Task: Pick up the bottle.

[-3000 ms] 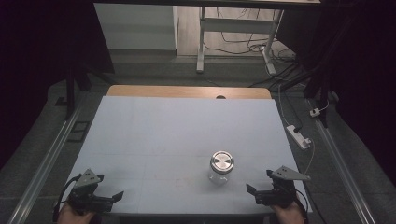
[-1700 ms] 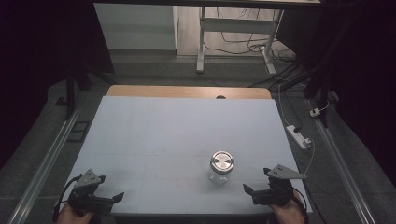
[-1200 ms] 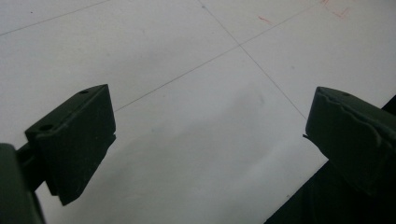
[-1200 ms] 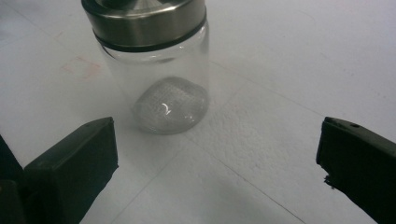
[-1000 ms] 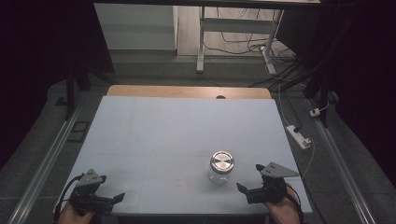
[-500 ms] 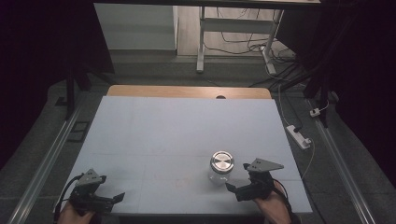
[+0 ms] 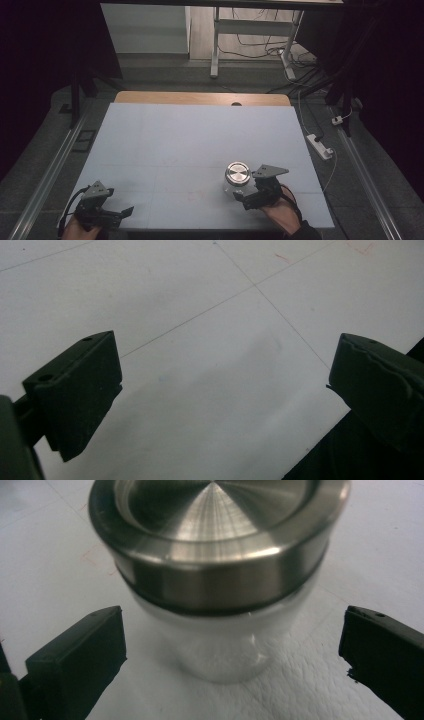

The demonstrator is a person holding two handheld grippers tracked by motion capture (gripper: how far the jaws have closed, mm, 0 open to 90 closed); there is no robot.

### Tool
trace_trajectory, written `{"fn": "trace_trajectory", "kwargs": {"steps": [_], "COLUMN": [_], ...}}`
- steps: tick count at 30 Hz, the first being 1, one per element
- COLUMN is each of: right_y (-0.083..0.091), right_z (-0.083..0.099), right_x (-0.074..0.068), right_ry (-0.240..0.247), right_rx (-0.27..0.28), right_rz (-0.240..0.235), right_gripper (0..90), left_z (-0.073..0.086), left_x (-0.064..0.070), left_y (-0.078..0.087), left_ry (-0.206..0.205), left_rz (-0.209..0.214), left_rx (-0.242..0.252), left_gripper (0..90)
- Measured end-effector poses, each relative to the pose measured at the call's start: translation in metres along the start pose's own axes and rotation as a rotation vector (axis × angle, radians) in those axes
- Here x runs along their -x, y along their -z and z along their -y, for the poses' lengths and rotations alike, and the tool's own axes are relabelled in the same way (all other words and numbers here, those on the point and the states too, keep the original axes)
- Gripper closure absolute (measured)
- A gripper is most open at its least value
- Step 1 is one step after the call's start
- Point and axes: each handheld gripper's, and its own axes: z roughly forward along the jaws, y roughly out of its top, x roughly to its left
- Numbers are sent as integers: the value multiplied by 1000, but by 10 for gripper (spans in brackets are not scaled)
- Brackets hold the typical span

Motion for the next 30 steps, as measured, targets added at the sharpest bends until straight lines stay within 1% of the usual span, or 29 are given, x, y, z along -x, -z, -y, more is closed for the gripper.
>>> {"fn": "trace_trajectory", "kwargs": {"steps": [6,10,12,15,19,22,24,30], "right_y": [-12,-19,-21,-22,-22,-22,-21,-20], "right_z": [-5,-7,-8,-9,-10,-10,-11,-12], "right_x": [-1,-1,-2,-3,-2,-3,-6,-7], "right_ry": [14,20,33,45,33,44,67,75], "right_rx": [-11,-11,-10,-6,14,26,26,24], "right_rz": [-14,-9,-7,17,18,-10,11,26], "right_gripper": [0,0,0,0,44,129,138,143], "left_z": [0,0,0,0,0,0,0,0], "left_x": [0,0,0,0,0,0,0,0], "left_y": [0,0,0,0,0,0,0,0], "left_ry": [0,0,0,0,0,0,-1,-6], "left_rz": [2,4,5,5,4,5,4,6], "left_rx": [0,0,0,0,0,-1,0,-3], "left_gripper": [12,12,12,12,12,12,12,13]}}
